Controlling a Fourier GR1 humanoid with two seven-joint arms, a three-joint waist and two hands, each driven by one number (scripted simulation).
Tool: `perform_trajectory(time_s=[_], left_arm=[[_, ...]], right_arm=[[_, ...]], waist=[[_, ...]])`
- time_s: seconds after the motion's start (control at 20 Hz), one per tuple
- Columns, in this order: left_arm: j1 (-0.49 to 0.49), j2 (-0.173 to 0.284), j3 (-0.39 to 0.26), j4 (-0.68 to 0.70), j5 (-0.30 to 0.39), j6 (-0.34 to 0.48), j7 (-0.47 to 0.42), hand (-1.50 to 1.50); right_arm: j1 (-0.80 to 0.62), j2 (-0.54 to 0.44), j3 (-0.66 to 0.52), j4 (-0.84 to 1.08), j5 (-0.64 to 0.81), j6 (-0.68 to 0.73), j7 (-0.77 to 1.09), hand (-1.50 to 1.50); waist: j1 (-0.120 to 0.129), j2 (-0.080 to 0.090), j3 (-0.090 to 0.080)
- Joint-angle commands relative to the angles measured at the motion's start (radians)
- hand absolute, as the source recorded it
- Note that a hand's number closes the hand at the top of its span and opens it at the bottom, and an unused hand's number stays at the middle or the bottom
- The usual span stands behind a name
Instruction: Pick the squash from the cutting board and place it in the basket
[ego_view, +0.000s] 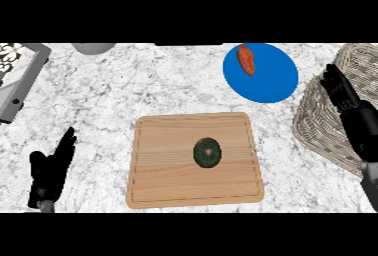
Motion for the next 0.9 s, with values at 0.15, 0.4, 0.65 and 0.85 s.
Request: perform_trajectory(time_s=[0.15, 0.4, 0.65, 0.85], left_arm=[[0.028, -0.049, -0.062, 0.012, 0.0, -0.036, 0.079, 0.0], [-0.004, -0.053, -0.104, -0.006, 0.023, -0.095, 0.163, 0.0], [0.002, -0.04, -0.085, 0.002, 0.024, -0.093, 0.179, 0.0], [-0.005, -0.049, -0.076, 0.002, 0.015, -0.058, 0.21, 0.0]], right_arm=[[-0.183, 0.262, 0.075, -0.037, -0.024, -0.104, 0.024, 1.5], [-0.28, 0.474, 0.341, 0.074, 0.153, -0.145, -0.087, 1.5], [-0.358, 0.565, 0.532, 0.212, 0.397, -0.473, 0.073, -1.5], [-0.476, 0.489, 0.521, 0.332, 0.606, -0.469, 0.338, -1.5]], waist=[[0.042, -0.005, -0.007], [0.098, 0.008, -0.007], [0.07, -0.007, -0.011], [0.011, -0.024, -0.016]])
